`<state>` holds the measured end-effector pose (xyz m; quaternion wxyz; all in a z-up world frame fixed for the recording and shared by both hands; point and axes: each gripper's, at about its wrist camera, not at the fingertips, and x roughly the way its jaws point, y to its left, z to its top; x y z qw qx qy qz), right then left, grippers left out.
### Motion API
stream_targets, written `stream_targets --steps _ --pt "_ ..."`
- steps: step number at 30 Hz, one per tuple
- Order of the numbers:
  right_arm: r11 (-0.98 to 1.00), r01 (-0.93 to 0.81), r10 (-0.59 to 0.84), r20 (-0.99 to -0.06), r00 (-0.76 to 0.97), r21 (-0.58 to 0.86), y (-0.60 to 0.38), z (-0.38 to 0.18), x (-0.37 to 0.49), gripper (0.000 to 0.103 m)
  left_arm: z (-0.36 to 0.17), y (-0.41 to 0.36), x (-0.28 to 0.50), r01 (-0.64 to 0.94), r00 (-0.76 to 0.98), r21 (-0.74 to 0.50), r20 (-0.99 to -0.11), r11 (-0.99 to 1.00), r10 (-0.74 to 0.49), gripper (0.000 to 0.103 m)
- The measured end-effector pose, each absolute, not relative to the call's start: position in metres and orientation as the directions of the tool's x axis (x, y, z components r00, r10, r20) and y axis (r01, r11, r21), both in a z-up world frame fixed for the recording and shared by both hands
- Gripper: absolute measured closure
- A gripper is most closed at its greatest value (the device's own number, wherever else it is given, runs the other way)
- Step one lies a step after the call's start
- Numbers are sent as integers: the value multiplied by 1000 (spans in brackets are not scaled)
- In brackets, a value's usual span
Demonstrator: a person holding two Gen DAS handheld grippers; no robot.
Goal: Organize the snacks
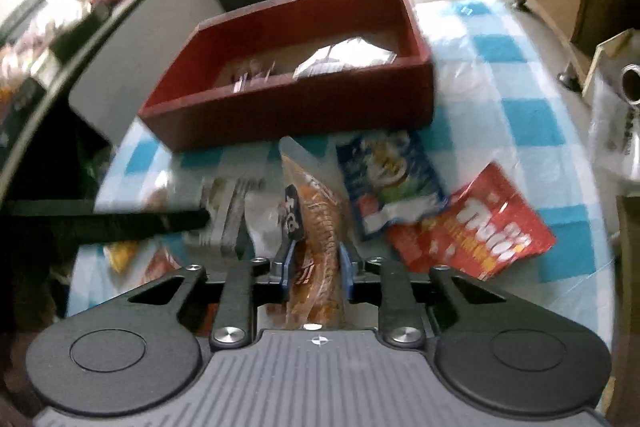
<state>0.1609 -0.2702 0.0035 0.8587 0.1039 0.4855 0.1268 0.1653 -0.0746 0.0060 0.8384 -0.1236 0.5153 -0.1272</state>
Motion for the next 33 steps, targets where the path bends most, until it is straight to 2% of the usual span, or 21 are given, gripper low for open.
stream_targets --steps 4,9,13,14,15,16,17,19,21,23,33 --pt "934 -78 334 -772 541 349 -293 14 160 81 -4 -94 171 78 394 -377 -839 923 -376 63" --pt "928 -77 351 -784 512 365 -301 5 164 81 -32 -110 180 -11 329 -407 -864 913 -382 63" --pt "915 -62 377 -791 481 399 -307 -4 169 81 -31 -126 182 -11 405 -361 -854 932 -326 66" --pt "913 -54 379 -790 482 405 -309 -4 168 79 -31 -124 182 -19 418 -358 -851 933 -318 69" --pt "914 -42 372 -790 487 404 -312 -4 168 78 -31 -123 182 -29 429 -357 -848 934 -311 77" --pt "916 -34 363 -791 493 400 -314 -3 167 73 -31 -122 182 -35 433 -349 -850 936 -301 83" --pt "918 -28 357 -793 494 396 -316 -4 166 63 -31 -120 182 -28 430 -348 -850 937 -303 84" --pt "920 -22 353 -802 482 392 -319 -7 166 53 -31 -115 182 -36 425 -368 -847 929 -319 86" --pt "917 -23 360 -804 474 398 -320 -9 167 49 -29 -110 183 -52 421 -381 -846 923 -326 89" --pt "922 -26 355 -815 459 387 -317 -12 168 37 -24 -104 181 -51 425 -382 -845 923 -326 91" --pt "945 -114 327 -871 367 307 -275 -30 177 35 -4 -60 163 -25 436 -395 -831 918 -346 92"
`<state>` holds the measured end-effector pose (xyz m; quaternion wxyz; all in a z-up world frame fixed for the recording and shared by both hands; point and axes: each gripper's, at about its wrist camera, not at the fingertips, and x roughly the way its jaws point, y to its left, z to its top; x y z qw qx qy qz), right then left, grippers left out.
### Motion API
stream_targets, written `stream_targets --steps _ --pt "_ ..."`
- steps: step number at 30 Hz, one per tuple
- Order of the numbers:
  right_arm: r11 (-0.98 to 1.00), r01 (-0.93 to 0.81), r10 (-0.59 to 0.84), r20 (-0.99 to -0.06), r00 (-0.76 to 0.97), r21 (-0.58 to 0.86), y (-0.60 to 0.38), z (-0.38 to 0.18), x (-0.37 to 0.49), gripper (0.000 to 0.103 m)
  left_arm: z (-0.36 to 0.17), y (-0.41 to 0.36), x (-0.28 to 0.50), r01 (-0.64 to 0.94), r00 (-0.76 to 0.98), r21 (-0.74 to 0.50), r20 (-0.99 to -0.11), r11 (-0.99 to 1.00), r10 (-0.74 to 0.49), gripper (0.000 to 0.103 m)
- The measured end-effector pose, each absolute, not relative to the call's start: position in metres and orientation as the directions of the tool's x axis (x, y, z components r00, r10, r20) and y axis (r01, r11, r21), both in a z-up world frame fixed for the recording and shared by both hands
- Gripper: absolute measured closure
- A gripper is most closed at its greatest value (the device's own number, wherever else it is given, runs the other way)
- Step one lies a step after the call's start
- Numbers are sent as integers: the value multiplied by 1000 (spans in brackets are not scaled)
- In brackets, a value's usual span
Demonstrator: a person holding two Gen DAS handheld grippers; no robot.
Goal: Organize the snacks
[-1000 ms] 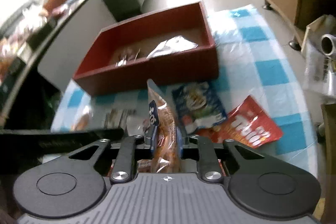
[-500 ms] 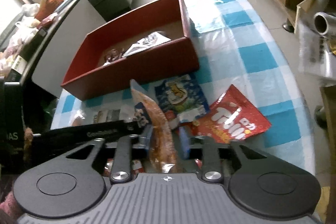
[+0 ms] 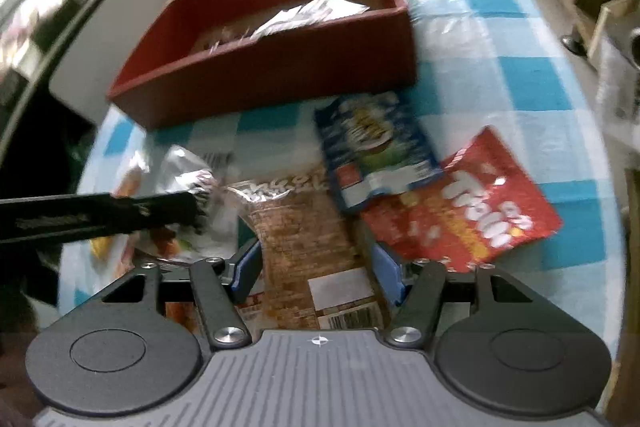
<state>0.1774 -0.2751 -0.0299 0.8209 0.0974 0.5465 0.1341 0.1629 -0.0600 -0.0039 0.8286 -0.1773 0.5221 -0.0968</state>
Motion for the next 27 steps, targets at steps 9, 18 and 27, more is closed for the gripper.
stream_targets --steps 9,18,27 --pt "964 -158 257 -897 360 213 -247 -38 184 28 2 -14 154 -38 452 -426 -814 904 -364 92" --pt "963 -140 266 -895 358 230 -243 -37 170 45 -13 -12 161 -27 410 -371 -851 928 -328 89" --pt "969 -212 203 -905 375 130 -224 -43 172 24 -27 -21 161 -27 393 -307 -878 951 -272 66"
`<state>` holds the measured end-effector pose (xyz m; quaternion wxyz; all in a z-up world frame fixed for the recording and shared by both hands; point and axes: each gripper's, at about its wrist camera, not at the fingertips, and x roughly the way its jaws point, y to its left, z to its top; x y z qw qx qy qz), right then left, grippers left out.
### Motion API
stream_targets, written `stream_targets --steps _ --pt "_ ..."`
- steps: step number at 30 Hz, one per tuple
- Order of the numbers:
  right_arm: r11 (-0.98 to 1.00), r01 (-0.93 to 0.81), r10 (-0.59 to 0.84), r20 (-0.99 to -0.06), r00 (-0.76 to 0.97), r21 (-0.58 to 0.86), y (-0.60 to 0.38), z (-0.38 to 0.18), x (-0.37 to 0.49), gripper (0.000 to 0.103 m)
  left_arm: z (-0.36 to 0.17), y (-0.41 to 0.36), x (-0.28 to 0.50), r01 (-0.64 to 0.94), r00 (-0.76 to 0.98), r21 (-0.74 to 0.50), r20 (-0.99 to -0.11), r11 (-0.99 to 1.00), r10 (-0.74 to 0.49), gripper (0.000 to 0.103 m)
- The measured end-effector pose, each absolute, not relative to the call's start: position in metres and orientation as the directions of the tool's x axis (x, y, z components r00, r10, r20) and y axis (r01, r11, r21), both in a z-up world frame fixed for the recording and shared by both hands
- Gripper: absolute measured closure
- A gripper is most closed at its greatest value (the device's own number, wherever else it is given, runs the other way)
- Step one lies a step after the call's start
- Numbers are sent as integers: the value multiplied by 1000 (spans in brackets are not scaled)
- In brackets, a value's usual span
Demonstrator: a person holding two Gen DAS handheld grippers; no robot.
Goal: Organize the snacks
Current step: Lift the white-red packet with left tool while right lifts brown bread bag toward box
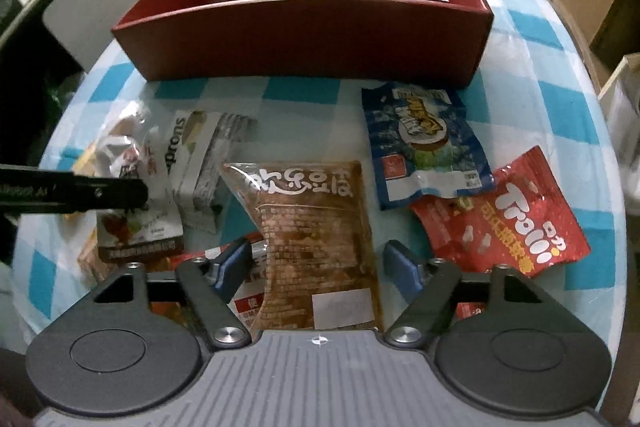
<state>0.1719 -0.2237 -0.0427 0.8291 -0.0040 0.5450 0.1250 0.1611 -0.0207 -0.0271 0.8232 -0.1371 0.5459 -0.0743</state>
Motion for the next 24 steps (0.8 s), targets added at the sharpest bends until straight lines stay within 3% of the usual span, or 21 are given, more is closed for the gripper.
stream_targets --steps 4,5,6,7,13,14,24 --pt "969 -238 163 -904 395 70 -218 -43 166 34 -26 -44 159 28 422 -221 -882 975 -212 61" --pt "968 -237 171 -902 397 79 -220 -41 165 41 -25 -46 159 29 426 -214 -881 976 -206 66" --pt "966 -239 193 -898 395 103 -222 -40 164 46 -24 -48 159 31 430 -217 -878 976 -209 77" --pt "963 -241 214 -895 393 124 -224 -38 163 50 -22 -48 160 36 430 -234 -874 971 -227 77" --pt "956 -201 279 -878 388 215 -241 -31 165 56 -12 -45 159 43 433 -306 -852 951 -294 89" --pt "952 -198 296 -870 395 234 -244 -27 165 63 -11 -44 159 46 434 -312 -849 949 -300 89" --pt "931 -150 364 -838 406 332 -258 -21 168 66 -2 -35 160 35 443 -353 -833 935 -331 89"
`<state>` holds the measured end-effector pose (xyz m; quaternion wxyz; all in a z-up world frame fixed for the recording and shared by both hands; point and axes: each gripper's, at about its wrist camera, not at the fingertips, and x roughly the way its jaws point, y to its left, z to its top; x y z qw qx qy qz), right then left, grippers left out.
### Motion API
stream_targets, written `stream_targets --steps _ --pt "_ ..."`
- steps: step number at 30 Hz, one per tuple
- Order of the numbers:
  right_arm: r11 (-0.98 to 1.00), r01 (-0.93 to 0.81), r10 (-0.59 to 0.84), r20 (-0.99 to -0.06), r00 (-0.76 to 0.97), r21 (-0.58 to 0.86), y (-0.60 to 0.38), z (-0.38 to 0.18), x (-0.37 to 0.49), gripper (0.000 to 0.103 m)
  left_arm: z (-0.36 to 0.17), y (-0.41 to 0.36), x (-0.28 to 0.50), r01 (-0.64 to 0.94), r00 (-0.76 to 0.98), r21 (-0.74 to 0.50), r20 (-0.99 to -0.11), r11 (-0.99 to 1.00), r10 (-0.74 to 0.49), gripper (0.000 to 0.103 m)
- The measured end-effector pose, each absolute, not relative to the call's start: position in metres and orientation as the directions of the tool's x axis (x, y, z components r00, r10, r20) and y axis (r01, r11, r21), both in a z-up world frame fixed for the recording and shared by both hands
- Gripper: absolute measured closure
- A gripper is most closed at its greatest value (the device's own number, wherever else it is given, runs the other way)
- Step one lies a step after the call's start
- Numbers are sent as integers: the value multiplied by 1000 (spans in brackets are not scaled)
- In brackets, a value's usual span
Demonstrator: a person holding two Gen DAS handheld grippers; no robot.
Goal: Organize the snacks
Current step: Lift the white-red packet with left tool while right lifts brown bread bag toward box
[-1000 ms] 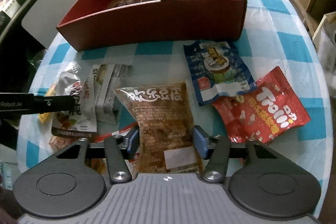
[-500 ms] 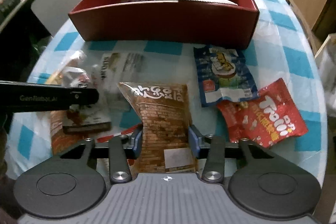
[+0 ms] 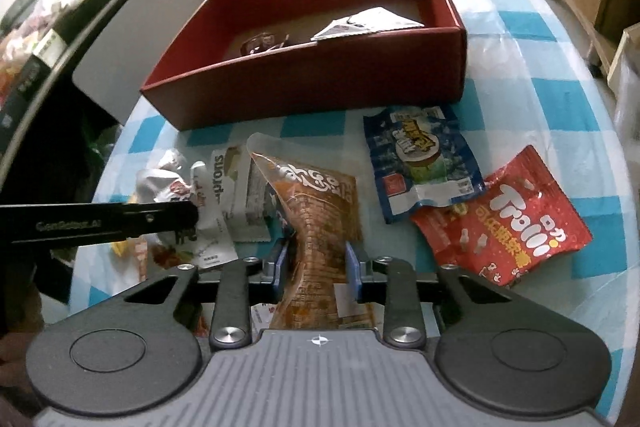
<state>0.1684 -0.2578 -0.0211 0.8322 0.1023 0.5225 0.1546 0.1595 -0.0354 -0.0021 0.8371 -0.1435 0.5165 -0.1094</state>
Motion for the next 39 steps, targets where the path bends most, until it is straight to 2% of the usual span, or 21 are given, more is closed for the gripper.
stream_targets --steps 5,17,39 --pt "899 -139 433 -800 416 415 -263 -14 168 66 3 -30 159 28 449 -384 -820 923 -355 89" --pt "869 -147 482 -736 475 473 -264 7 176 66 28 -21 168 17 523 -425 -768 905 -371 89" --pt "815 -148 529 -616 584 560 -266 39 225 66 61 -47 216 31 635 -392 -703 919 -321 89"
